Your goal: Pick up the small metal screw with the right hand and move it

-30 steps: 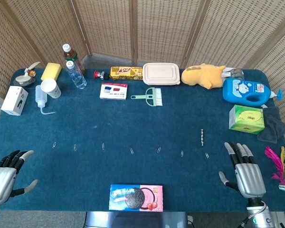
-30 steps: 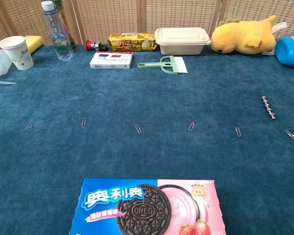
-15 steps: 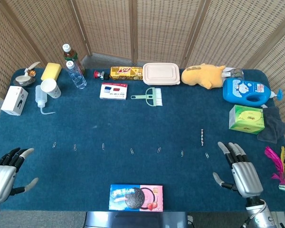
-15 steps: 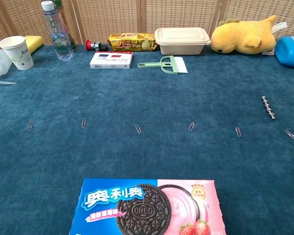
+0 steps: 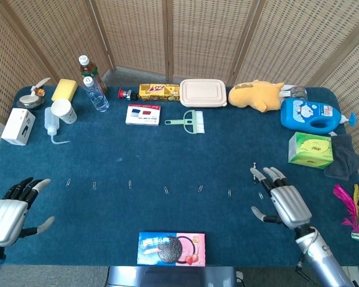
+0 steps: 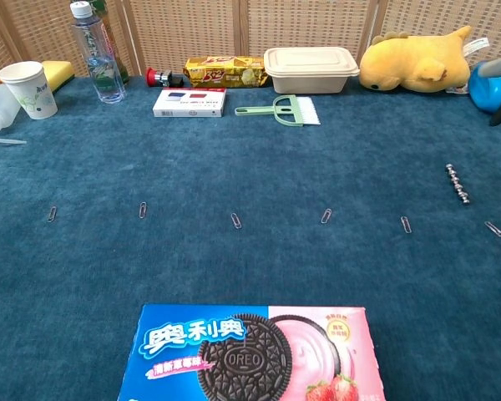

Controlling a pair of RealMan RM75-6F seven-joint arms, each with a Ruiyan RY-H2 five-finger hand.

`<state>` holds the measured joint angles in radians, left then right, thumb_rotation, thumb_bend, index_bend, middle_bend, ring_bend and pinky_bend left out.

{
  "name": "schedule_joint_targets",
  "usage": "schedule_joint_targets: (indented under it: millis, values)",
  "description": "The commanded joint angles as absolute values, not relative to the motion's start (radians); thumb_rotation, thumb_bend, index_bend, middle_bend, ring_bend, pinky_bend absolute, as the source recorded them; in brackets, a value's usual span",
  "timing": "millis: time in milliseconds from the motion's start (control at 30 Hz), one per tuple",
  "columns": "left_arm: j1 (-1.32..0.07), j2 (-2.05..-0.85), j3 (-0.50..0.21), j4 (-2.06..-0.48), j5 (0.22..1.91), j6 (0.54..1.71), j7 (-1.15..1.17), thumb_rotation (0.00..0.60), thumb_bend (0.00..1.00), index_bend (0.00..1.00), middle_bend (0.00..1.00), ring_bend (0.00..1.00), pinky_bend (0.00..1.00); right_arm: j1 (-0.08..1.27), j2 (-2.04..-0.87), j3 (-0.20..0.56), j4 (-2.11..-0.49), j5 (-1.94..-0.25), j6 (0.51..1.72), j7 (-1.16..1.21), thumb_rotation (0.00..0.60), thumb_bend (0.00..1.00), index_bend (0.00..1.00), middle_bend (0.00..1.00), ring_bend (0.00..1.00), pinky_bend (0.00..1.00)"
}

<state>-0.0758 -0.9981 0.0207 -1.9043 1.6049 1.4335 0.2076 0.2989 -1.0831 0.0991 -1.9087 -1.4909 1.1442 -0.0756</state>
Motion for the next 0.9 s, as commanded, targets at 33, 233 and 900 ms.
schedule_joint_targets:
  millis: [33, 233, 900]
  values:
    - [-0.086, -0.996, 0.015, -1.914, 1.601, 1.423, 0.220, 0.462, 0.39, 0.13, 0.18, 0.10, 0.16, 0.374, -1.097, 0.137, -1.896, -1.410, 1.048, -0.135, 0.498, 0.36, 0.00, 0.30, 0.05, 0.07]
    - [-0.101, -0.995, 0.009, -1.933, 1.597, 1.409, 0.236, 0.460, 0.39, 0.13, 0.18, 0.10, 0.16, 0.443, -1.171, 0.172, -1.800, -1.339, 1.018, -0.266, 0.499, 0.36, 0.00, 0.26, 0.04, 0.07]
    - [-0.126, -0.990, 0.007, -1.955, 1.572, 1.377, 0.272, 0.460, 0.39, 0.13, 0.18, 0.11, 0.16, 0.597, -1.470, 0.220, -1.278, -1.321, 1.112, -0.474, 0.520, 0.32, 0.00, 0.00, 0.00, 0.04]
